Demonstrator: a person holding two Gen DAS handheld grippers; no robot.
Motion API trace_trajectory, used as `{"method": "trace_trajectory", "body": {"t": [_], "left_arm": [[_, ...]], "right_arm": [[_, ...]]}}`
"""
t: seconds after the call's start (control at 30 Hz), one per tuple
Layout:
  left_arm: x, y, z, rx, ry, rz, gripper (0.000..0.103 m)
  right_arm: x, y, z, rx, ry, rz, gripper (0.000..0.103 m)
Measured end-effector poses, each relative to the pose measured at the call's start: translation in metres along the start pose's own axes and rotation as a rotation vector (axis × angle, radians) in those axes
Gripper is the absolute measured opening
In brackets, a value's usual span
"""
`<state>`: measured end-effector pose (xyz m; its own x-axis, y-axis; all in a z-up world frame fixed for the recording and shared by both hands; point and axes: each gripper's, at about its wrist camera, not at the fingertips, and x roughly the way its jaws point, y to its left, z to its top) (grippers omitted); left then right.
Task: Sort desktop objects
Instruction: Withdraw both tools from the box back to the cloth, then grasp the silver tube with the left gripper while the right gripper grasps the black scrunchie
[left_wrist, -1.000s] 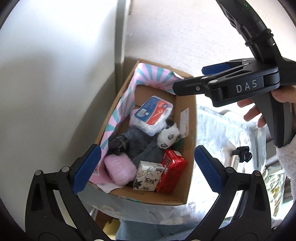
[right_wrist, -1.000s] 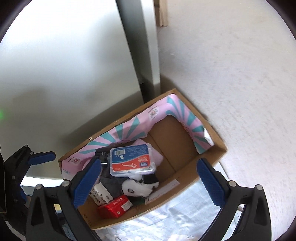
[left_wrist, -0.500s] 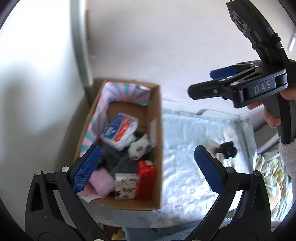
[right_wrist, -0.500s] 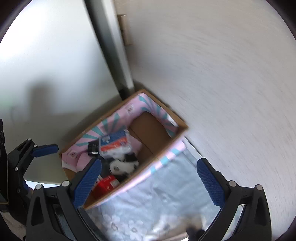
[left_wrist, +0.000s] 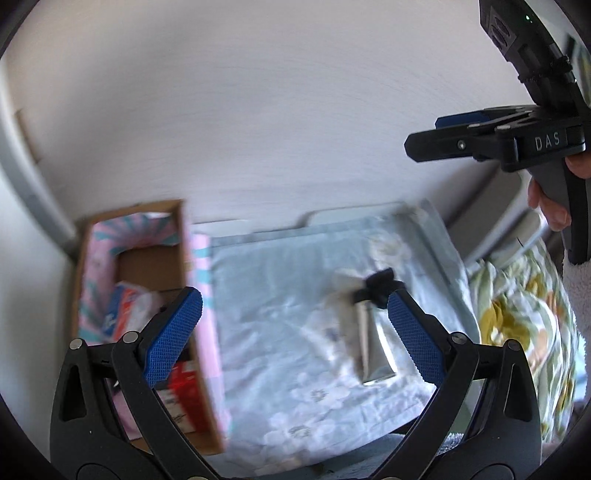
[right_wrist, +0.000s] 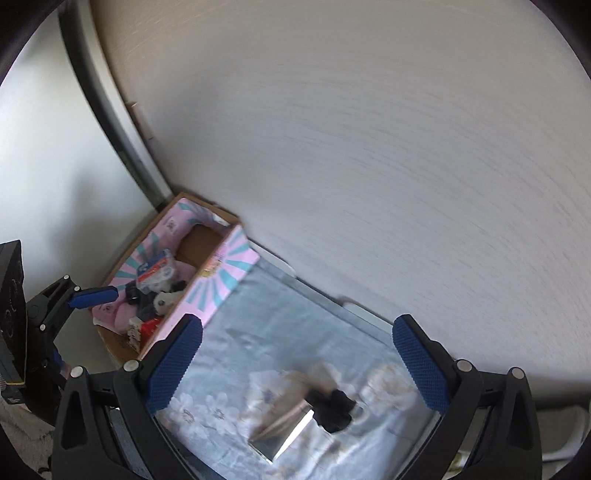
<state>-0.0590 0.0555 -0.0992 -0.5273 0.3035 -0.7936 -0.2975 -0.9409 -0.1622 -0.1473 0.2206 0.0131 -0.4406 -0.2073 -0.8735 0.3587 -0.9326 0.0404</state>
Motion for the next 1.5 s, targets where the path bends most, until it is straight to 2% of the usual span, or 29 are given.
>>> {"method": "trace_trajectory", "body": {"t": [0.1,0.23,0.37,0.43,0.67,0.8,0.93,1.07,1.23,1.3,1.4,1.47,1.5], "left_arm": [[0.016,-0.023,0.003,0.039,0.023,-0.027,0.101],[0.042,-0.05,-0.003,0.082,0.077,-0.054,0.101],[0.074,-0.074,-0.018,0.103,0.141,-0.081,0.101],[0.084,-0.082,-0.027,0.111,0.134,-0.072,0.101],[0.138,-0.112,-0.067,0.139,0.169,-0.037,0.101],[0.167,-0.116,-0.082,0.104,0.149,0.029,0.099],[0.185,-0.112,-0.088,0.061,0.137,0.07,0.098],[0.196,-0.113,-0.087,0.07,0.115,0.099,0.096],[0.21,-0.108,-0.086,0.045,0.134,0.095,0.083],[0.214,-0.108,-0.087,0.041,0.142,0.091,0.072],[0.218,-0.106,-0.09,0.036,0.158,0.077,0.061],[0.216,-0.106,-0.092,0.043,0.157,0.078,0.059],[0.216,-0.106,-0.092,0.049,0.162,0.081,0.055]], "right_arm": [[-0.01,-0.026,-0.02,0.063,-0.009,-0.043,0.103],[-0.016,-0.055,-0.05,0.127,-0.014,-0.049,0.103],[-0.005,-0.075,-0.08,0.148,0.024,-0.062,0.103],[0.003,-0.083,-0.093,0.15,0.05,-0.053,0.103],[0.048,-0.087,-0.136,0.029,0.11,0.019,0.103],[0.078,-0.085,-0.152,-0.06,0.125,0.074,0.103],[0.111,-0.084,-0.165,-0.14,0.144,0.111,0.103],[0.139,-0.082,-0.171,-0.195,0.163,0.157,0.103],[0.159,-0.08,-0.169,-0.23,0.188,0.187,0.102],[0.163,-0.077,-0.168,-0.264,0.189,0.192,0.098],[0.168,-0.075,-0.168,-0.3,0.196,0.193,0.087],[0.172,-0.075,-0.168,-0.305,0.209,0.207,0.072],[0.174,-0.075,-0.168,-0.307,0.219,0.214,0.07]]}}
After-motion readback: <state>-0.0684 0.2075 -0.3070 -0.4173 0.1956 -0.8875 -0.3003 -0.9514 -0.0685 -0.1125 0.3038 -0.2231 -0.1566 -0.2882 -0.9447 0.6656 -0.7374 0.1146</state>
